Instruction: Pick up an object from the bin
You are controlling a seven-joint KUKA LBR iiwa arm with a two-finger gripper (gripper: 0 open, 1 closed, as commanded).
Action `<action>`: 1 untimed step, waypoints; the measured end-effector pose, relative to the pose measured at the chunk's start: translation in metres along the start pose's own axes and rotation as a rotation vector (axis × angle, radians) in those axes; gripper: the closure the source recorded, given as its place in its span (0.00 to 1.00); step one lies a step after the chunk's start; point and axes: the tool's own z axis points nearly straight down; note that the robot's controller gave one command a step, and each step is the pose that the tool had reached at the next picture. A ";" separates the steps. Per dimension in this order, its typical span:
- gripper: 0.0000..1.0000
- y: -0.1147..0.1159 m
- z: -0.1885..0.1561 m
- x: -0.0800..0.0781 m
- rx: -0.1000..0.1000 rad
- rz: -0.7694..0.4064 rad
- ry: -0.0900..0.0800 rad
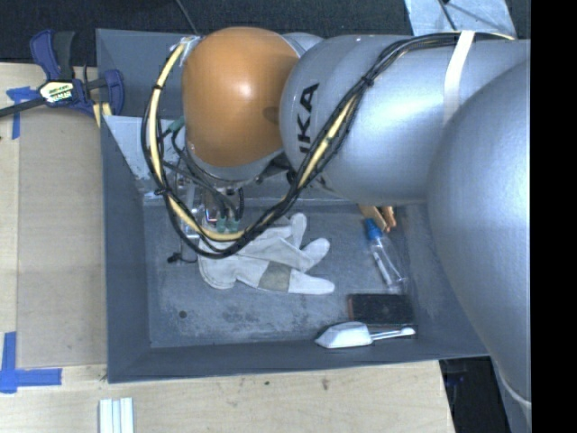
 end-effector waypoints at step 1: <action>0.00 -0.001 -0.005 -0.001 -0.003 0.004 -0.007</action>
Offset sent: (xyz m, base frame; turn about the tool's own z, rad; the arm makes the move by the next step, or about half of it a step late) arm 0.0427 -0.0698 -0.1374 -0.2352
